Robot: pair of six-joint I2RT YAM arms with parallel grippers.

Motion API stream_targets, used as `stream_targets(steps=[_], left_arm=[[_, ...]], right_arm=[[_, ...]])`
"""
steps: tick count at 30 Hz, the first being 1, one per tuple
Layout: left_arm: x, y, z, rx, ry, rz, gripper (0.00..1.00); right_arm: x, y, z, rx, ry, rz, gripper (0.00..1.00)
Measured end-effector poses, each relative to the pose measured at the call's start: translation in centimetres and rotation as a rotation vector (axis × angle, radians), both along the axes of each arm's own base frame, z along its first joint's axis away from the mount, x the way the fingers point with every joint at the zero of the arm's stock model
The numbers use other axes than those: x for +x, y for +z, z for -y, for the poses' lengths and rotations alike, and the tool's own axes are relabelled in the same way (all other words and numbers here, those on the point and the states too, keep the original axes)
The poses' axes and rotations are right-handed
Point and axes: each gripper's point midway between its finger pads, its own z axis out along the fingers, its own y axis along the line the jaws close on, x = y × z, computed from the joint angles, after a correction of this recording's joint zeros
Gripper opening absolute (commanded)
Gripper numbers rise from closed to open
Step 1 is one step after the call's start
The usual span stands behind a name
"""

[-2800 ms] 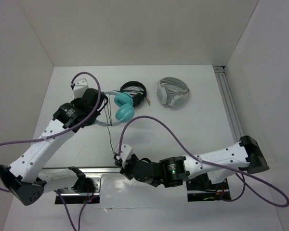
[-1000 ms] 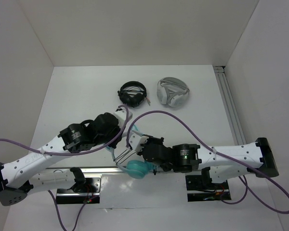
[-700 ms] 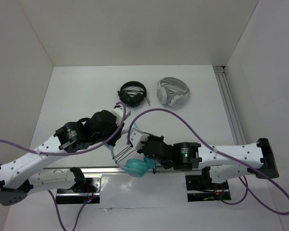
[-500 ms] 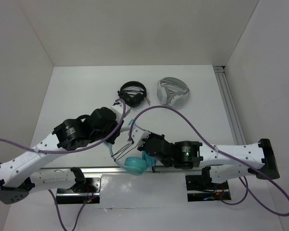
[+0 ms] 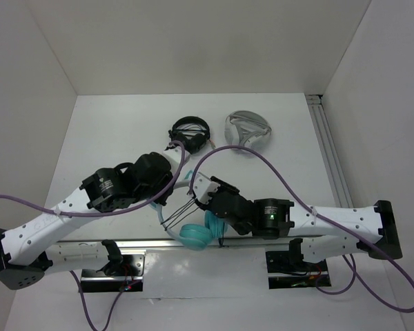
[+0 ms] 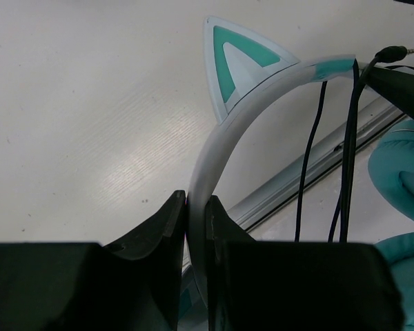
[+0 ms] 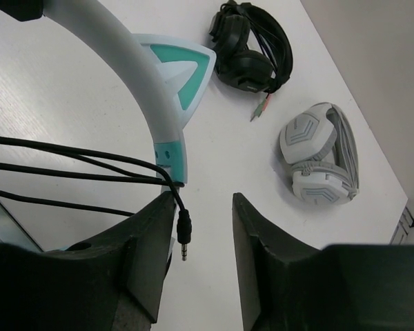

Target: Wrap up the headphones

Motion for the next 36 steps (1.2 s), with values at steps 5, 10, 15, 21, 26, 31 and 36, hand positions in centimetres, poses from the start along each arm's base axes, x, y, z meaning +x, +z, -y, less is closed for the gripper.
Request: stream_targets(steps=[5, 10, 15, 21, 26, 31, 36], left_arm=[[0.2, -0.2, -0.5, 0.010, 0.025, -0.007, 0.00], [1.3, -0.3, -1.7, 0.003, 0.104, -0.018, 0.00], [2.2, -0.3, -2.5, -0.006, 0.150, -0.023, 0.00], [1.5, -1.1, -1.4, -0.048, 0.100, -0.078, 0.00], [1.4, -1.6, -1.4, -0.051, 0.100, -0.093, 0.00], [2.8, -2.2, -3.0, -0.039, 0.208, -0.082, 0.00], [5.4, -3.5, -7.1, -0.012, 0.464, -0.047, 0.00]], right_arm=[[0.1, 0.7, 0.7, 0.012, -0.014, -0.002, 0.55], [0.4, 1.7, 1.4, 0.029, -0.031, -0.001, 0.60], [0.4, 2.0, 1.5, 0.034, -0.036, -0.004, 0.64], [1.3, 2.1, 2.1, 0.037, -0.071, -0.001, 0.64], [2.0, 2.1, 2.7, 0.042, -0.106, 0.001, 0.71], [2.3, 3.8, 2.6, 0.125, -0.160, -0.007, 0.84], [2.7, 6.9, 3.2, 0.279, -0.266, -0.013, 0.87]])
